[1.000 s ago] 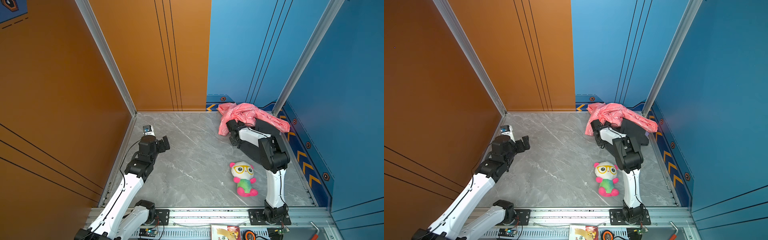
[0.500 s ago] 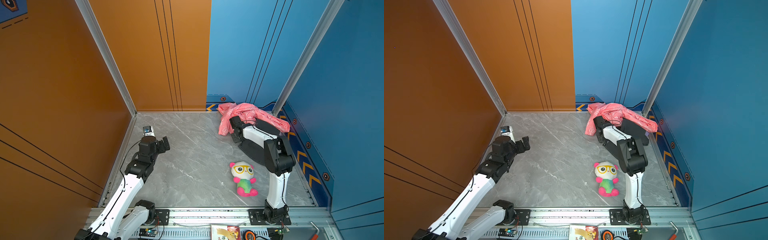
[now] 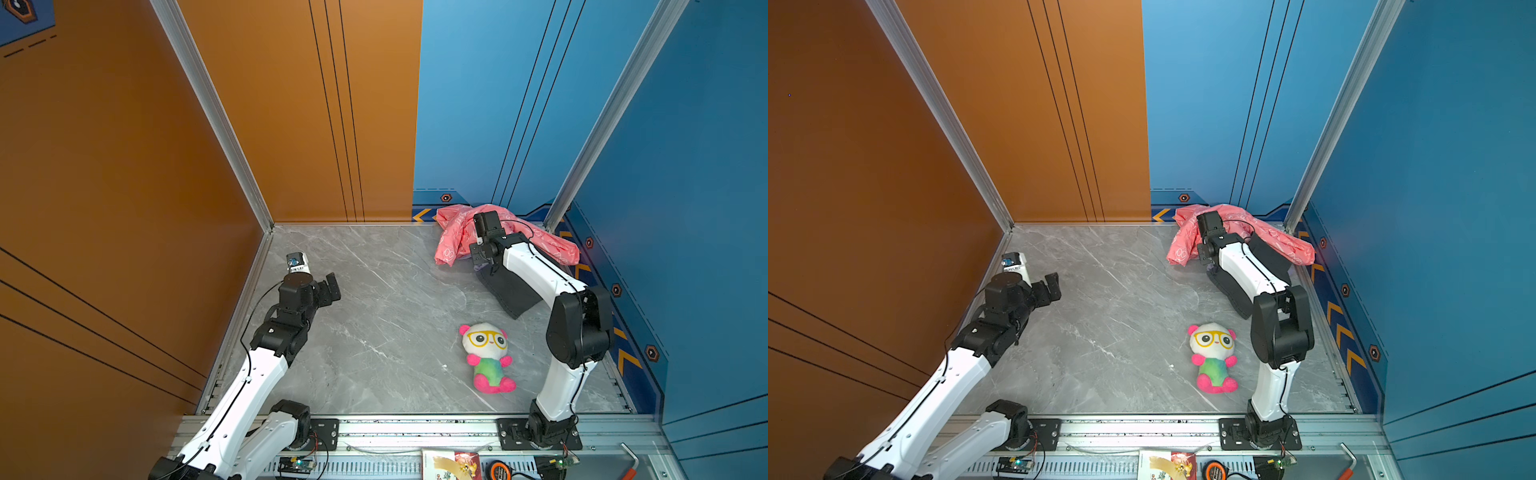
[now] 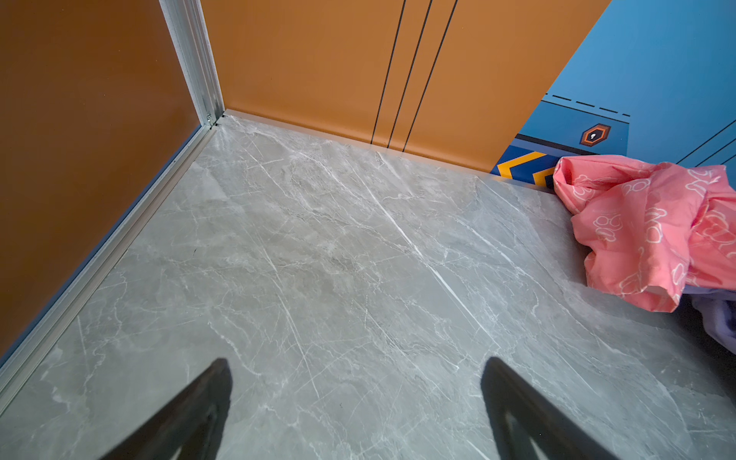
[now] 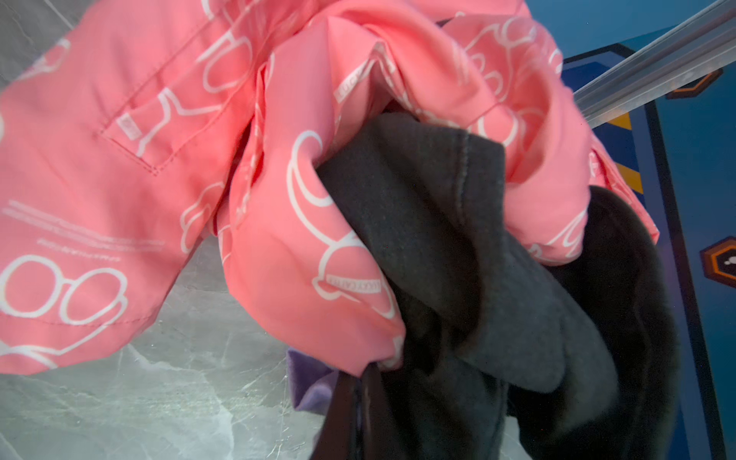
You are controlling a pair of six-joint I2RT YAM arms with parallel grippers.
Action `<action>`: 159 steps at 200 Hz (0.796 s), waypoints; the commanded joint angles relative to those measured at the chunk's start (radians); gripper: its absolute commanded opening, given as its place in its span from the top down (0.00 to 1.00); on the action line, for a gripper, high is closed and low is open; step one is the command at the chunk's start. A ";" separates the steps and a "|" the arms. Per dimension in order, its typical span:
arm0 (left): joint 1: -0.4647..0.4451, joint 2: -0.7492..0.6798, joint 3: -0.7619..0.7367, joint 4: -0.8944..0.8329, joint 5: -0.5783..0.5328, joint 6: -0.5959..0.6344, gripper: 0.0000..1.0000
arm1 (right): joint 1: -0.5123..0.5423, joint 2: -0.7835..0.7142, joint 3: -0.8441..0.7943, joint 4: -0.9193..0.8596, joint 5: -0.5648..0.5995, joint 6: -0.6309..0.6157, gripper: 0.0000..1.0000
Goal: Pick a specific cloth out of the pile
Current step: 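Lift the dark grey garment with the right gripper, uncovering the lavender shirt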
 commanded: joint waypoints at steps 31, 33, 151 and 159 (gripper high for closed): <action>-0.008 -0.008 -0.018 0.041 -0.016 -0.011 0.02 | -0.019 -0.099 0.134 0.036 -0.033 0.034 1.00; -0.008 -0.008 -0.018 0.041 -0.016 -0.011 0.02 | -0.019 -0.100 0.136 0.037 -0.033 0.035 1.00; -0.012 0.005 -0.021 0.057 -0.008 -0.010 0.02 | -0.110 -0.210 0.191 0.254 -0.264 0.170 1.00; -0.013 0.006 -0.021 0.057 -0.007 -0.009 0.02 | -0.113 -0.212 0.198 0.265 -0.272 0.178 1.00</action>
